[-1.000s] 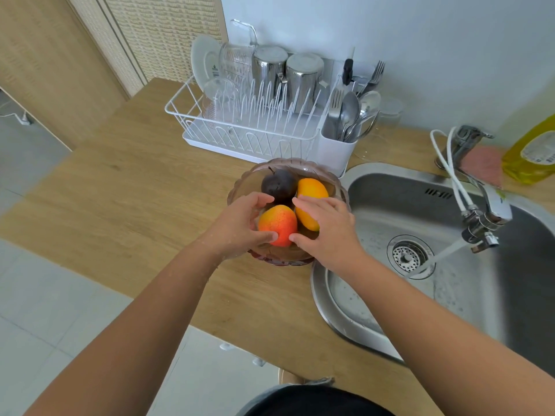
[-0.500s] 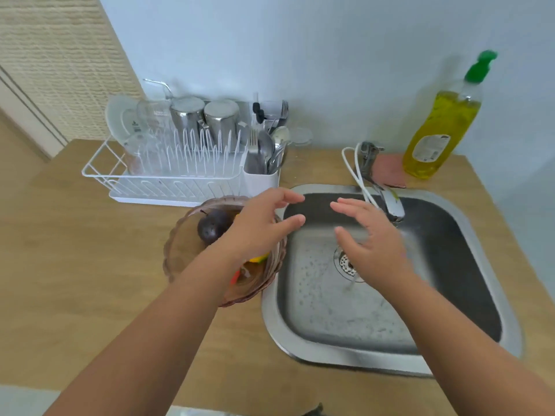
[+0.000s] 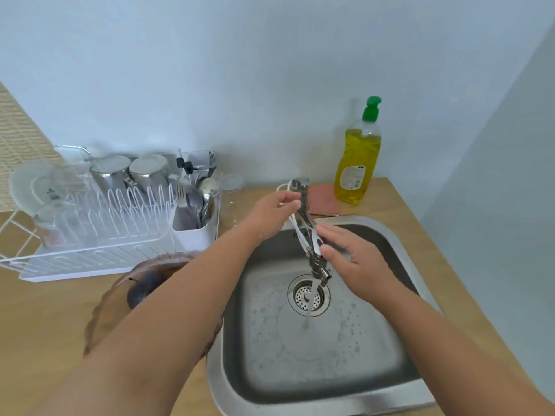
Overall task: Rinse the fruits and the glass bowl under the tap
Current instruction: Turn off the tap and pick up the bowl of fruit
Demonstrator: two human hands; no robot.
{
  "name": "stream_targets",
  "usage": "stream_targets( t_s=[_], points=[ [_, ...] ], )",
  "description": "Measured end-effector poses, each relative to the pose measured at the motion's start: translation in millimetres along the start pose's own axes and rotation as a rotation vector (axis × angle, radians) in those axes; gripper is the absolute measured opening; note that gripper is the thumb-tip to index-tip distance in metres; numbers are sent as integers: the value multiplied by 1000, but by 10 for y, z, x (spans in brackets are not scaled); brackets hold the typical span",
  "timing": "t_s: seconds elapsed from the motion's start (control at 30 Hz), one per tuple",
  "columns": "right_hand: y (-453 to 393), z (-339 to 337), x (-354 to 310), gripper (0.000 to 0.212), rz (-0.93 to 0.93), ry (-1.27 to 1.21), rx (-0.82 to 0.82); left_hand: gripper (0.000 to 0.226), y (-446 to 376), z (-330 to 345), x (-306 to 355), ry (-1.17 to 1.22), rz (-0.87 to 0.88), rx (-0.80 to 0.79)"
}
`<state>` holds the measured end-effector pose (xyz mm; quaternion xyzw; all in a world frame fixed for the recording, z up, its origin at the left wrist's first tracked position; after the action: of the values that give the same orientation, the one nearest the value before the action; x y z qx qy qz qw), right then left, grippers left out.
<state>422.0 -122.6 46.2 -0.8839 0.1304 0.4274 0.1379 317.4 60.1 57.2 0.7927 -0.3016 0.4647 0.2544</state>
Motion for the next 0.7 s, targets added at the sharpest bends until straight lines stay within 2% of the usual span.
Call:
stream_targets(
  t_s=[0.3, 0.7],
  points=[
    [-32, 36, 68, 35, 43, -138, -30, 42, -567, 165, 159, -3, -20, 83],
    [-84, 55, 146, 49, -11, -208, -75, 46, -861, 283, 21, -42, -24, 69]
  ],
)
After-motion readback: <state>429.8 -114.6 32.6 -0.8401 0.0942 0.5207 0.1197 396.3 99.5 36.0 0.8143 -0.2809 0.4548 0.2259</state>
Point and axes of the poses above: each hand's wrist, its own y-axis away from the middle knuckle, its own z-axis out of the palm, x = y × z, the point moved 1 cm from there along -y, towards the middle knuckle, and after that the axes turned 2 degrees about -x, right-handed, at the moved point
